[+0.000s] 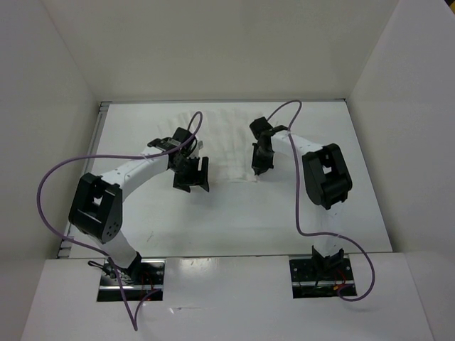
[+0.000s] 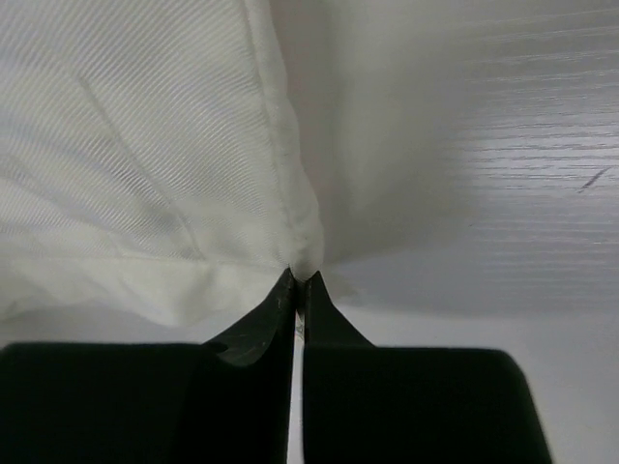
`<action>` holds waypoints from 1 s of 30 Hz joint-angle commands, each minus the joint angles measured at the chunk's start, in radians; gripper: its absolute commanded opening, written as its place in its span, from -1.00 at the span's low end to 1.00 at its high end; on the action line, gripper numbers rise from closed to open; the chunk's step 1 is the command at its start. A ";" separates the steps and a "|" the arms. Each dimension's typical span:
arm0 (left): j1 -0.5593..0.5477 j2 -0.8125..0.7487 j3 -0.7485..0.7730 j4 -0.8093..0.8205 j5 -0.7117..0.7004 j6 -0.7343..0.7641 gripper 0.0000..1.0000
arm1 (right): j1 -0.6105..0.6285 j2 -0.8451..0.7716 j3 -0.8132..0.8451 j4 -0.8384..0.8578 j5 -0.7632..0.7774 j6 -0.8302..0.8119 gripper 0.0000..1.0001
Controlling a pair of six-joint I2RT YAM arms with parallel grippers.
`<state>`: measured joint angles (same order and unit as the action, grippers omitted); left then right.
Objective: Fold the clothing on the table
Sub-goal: Flatten the skirt out
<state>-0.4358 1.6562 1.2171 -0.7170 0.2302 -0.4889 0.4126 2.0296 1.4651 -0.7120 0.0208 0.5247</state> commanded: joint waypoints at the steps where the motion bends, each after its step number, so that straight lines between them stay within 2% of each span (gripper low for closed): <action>1: 0.022 -0.055 -0.033 0.051 0.021 -0.042 0.61 | 0.048 -0.096 0.113 -0.020 -0.106 -0.014 -1.00; 3: 0.034 -0.064 -0.045 0.066 0.047 -0.056 0.61 | 0.048 -0.169 0.138 0.002 -0.217 0.003 -1.00; 5: 0.067 -0.073 -0.059 0.091 0.075 -0.068 0.61 | 0.011 -0.285 0.138 0.077 -0.390 0.056 -1.00; 7: 0.077 -0.082 -0.071 0.103 0.086 -0.079 0.61 | -0.032 -0.363 0.056 0.146 -0.496 0.113 -1.00; 8: 0.088 -0.091 -0.071 0.103 0.086 -0.088 0.61 | -0.081 -0.432 0.014 0.189 -0.496 0.138 -1.00; 10: 0.088 -0.092 -0.080 0.103 0.075 -0.088 0.61 | -0.122 -0.465 -0.096 0.169 -0.422 0.140 -1.00; 13: 0.088 -0.092 -0.080 0.103 0.025 -0.097 0.64 | -0.169 -0.425 -0.193 0.033 -0.356 0.069 -1.00; 17: 0.088 -0.070 -0.090 0.113 -0.006 -0.138 0.64 | -0.169 -0.416 -0.327 0.032 -0.253 0.060 -1.00; 19: 0.088 -0.056 -0.090 0.142 0.007 -0.139 0.61 | -0.169 -0.405 -0.336 0.016 -0.201 0.060 -1.00; 24: 0.075 0.033 -0.102 0.215 0.159 -0.149 0.34 | -0.169 -0.396 -0.304 -0.018 -0.081 0.060 -1.00; 30: 0.051 0.138 -0.111 0.258 0.144 -0.172 0.18 | -0.159 -0.387 -0.281 -0.027 -0.081 0.051 -1.00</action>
<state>-0.3737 1.7676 1.1229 -0.4992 0.3447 -0.6369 0.2390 1.6718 1.1446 -0.7273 -0.0990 0.5896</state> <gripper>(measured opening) 0.593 0.017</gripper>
